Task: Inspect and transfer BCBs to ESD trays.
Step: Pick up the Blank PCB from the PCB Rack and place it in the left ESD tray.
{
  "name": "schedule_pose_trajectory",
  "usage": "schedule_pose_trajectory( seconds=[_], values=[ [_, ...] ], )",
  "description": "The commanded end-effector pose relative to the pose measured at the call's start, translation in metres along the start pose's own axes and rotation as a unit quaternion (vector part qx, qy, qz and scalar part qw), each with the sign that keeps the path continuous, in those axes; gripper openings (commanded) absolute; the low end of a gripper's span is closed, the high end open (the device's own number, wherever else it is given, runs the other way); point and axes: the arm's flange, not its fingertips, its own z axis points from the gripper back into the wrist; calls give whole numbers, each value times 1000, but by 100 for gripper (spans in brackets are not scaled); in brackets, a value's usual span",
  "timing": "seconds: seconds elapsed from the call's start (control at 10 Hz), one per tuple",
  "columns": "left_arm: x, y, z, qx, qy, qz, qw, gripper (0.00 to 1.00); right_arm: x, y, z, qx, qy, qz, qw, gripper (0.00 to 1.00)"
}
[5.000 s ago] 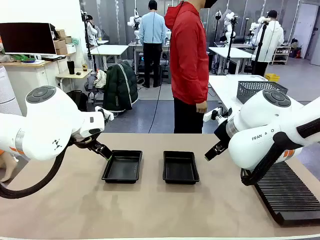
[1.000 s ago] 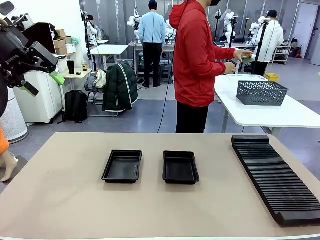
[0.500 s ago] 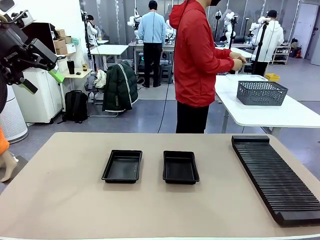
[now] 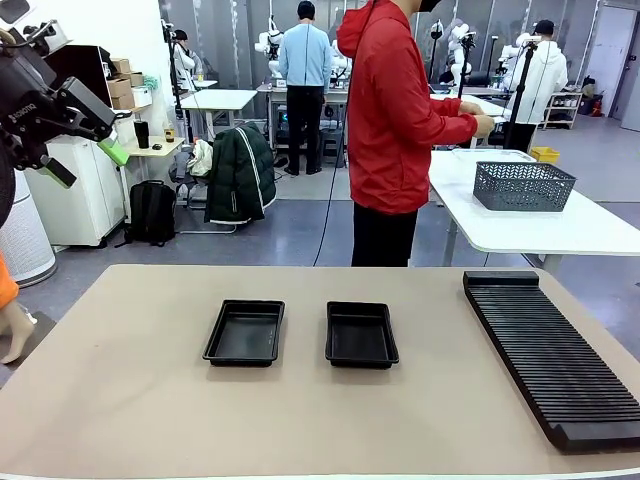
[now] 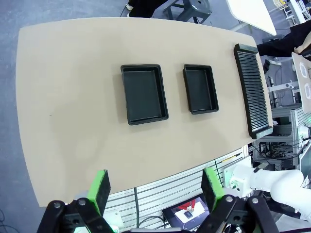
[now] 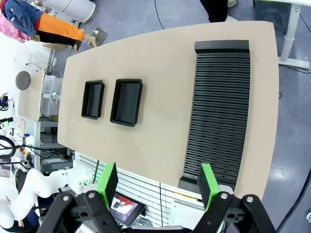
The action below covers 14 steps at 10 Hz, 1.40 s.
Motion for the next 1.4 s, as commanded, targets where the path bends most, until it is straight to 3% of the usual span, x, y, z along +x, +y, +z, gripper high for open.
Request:
schedule_pose_trajectory(
  seconds=[0.0,0.3,0.4,1.3],
  values=[
    [6,-4,3,13,7,-1,1000,100,-3,3,-3,1,-1,3,1000,88],
    [16,-1,1,39,29,18,999,100,-3,3,-3,1,-1,3,1000,88],
    [7,-2,1,14,1,3,1000,100,-3,3,-3,1,-1,3,1000,88],
    [7,-2,1,14,1,3,1000,100,-3,3,-3,1,-1,3,1000,88]
  ],
)
